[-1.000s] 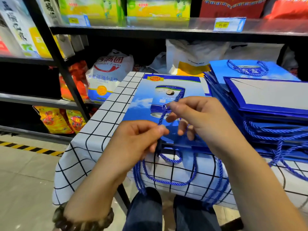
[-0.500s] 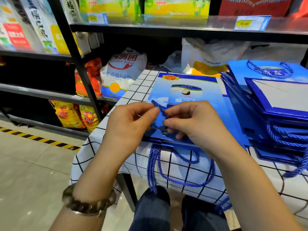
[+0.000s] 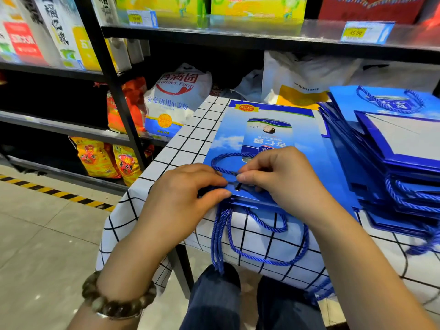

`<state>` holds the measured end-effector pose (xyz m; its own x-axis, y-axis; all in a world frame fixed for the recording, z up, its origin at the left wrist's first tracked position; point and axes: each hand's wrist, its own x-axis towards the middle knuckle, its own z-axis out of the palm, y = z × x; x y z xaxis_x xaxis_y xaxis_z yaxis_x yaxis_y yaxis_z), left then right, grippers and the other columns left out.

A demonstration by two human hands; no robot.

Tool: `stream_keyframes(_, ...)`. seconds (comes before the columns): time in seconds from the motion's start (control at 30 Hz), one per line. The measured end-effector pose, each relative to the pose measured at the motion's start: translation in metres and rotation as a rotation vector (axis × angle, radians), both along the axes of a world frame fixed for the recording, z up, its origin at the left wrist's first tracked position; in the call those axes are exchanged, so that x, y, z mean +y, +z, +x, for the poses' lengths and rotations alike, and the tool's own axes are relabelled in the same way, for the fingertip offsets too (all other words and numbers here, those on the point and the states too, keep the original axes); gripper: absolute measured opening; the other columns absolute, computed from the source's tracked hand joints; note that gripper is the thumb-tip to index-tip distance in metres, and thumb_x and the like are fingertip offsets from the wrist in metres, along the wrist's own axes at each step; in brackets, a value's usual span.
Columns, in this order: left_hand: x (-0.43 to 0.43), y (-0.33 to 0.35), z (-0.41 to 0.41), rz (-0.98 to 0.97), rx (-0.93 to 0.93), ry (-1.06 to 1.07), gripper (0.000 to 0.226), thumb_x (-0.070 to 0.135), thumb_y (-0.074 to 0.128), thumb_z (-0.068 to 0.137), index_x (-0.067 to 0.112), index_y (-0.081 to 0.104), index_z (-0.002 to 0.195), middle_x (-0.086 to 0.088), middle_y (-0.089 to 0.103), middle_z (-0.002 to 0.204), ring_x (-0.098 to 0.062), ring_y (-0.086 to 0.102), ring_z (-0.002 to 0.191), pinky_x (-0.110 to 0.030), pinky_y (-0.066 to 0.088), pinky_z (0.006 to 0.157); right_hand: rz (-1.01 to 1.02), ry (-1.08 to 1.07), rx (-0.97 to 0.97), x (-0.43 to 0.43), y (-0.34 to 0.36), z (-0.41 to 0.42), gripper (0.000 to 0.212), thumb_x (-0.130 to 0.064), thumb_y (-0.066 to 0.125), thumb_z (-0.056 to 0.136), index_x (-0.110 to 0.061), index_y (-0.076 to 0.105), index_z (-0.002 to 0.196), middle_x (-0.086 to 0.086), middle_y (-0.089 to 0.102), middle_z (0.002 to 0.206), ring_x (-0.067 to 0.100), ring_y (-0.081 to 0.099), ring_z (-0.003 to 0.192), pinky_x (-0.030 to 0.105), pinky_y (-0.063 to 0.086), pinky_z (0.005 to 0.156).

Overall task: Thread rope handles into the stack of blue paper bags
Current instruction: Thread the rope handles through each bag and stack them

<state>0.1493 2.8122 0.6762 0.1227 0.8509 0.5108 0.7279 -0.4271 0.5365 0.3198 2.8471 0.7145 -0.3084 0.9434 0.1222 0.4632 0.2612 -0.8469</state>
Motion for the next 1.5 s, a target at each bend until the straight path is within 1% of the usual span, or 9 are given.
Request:
stream_keyframes(0.17,0.0,0.0,0.0,0.061,0.085,-0.001,0.032,0.044,0.051,0.08,0.02,0.071,0.086,0.009,0.069,0.08,-0.003,0.056,0.073,-0.027,0.044,0.065,0.042,0.057,-0.168,-0.001,-0.003,-0.003,0.01,-0.022,0.066,0.082,-0.022,0.069,0.072,-0.007,0.065,0.072,0.003,0.055,0.066,0.02,0.045,0.067)
stream_keyframes(0.3,0.0,0.003,0.005,0.164,0.156,0.085,0.023,0.042,0.045,0.086,0.028,0.053,0.103,0.004,0.07,0.086,-0.016,0.065,0.074,-0.034,0.051,0.058,0.153,0.192,-0.346,-0.006,0.003,0.004,0.019,-0.022,0.053,0.09,-0.013,0.069,0.093,0.0,0.059,0.087,0.016,0.054,0.086,0.034,0.043,0.082)
stream_keyframes(0.4,0.001,0.003,0.013,0.252,0.23,0.162,0.016,0.035,0.046,0.089,0.023,0.054,0.095,0.002,0.068,0.079,-0.024,0.064,0.064,-0.034,0.051,0.048,0.194,0.247,-0.489,-0.007,0.003,0.009,0.022,-0.013,0.052,0.088,-0.016,0.066,0.105,0.005,0.054,0.093,0.022,0.051,0.089,0.041,0.043,0.081)
stream_keyframes(0.53,-0.007,0.005,0.025,0.219,0.137,0.247,0.02,0.03,0.05,0.081,0.016,0.063,0.073,0.004,0.068,0.084,-0.02,0.063,0.068,-0.028,0.046,0.061,0.212,0.186,-0.451,-0.007,0.003,0.008,0.025,-0.011,0.051,0.089,-0.021,0.067,0.106,-0.002,0.056,0.092,0.019,0.052,0.092,0.04,0.045,0.081)
stream_keyframes(0.63,-0.009,0.003,0.034,0.171,0.218,0.326,0.028,0.037,0.051,0.078,0.017,0.062,0.06,0.001,0.07,0.084,-0.021,0.065,0.076,-0.028,0.033,0.069,0.211,0.181,-0.456,-0.006,0.001,0.007,0.024,-0.014,0.05,0.091,-0.021,0.066,0.108,-0.003,0.058,0.095,0.019,0.053,0.095,0.042,0.046,0.082)
stream_keyframes(0.83,-0.012,0.004,0.039,0.121,0.339,0.423,0.03,0.043,0.053,0.078,0.018,0.064,0.067,0.002,0.067,0.08,-0.024,0.062,0.075,-0.03,0.027,0.067,0.221,0.165,-0.442,-0.004,0.0,0.008,0.02,-0.016,0.051,0.091,-0.019,0.067,0.103,0.0,0.061,0.099,0.021,0.055,0.096,0.043,0.046,0.083)
stream_keyframes(1.03,-0.012,0.007,0.039,0.136,0.351,0.309,0.027,0.031,0.044,0.081,0.015,0.064,0.072,0.003,0.067,0.078,-0.025,0.062,0.073,-0.028,0.027,0.066,0.245,0.162,-0.458,-0.005,-0.004,0.008,0.019,-0.024,0.05,0.092,-0.024,0.068,0.1,-0.003,0.058,0.091,0.02,0.054,0.09,0.043,0.047,0.078)
stream_keyframes(1.27,-0.014,0.009,0.029,0.072,0.427,0.175,0.031,0.03,0.037,0.081,0.013,0.061,0.073,0.001,0.063,0.07,-0.024,0.061,0.064,-0.029,0.044,0.048,0.288,0.143,-0.563,-0.013,-0.006,0.009,0.019,-0.024,0.049,0.092,-0.023,0.065,0.103,0.001,0.059,0.097,0.025,0.055,0.093,0.042,0.048,0.076)
stream_keyframes(1.5,-0.018,0.003,0.026,0.023,0.357,0.118,0.027,0.037,0.04,0.083,0.021,0.058,0.071,0.006,0.069,0.083,-0.015,0.067,0.094,-0.025,0.047,0.066,0.323,0.085,-0.585,-0.017,-0.006,0.017,0.023,-0.025,0.048,0.092,-0.027,0.063,0.109,-0.003,0.06,0.106,0.022,0.053,0.101,0.037,0.046,0.079)
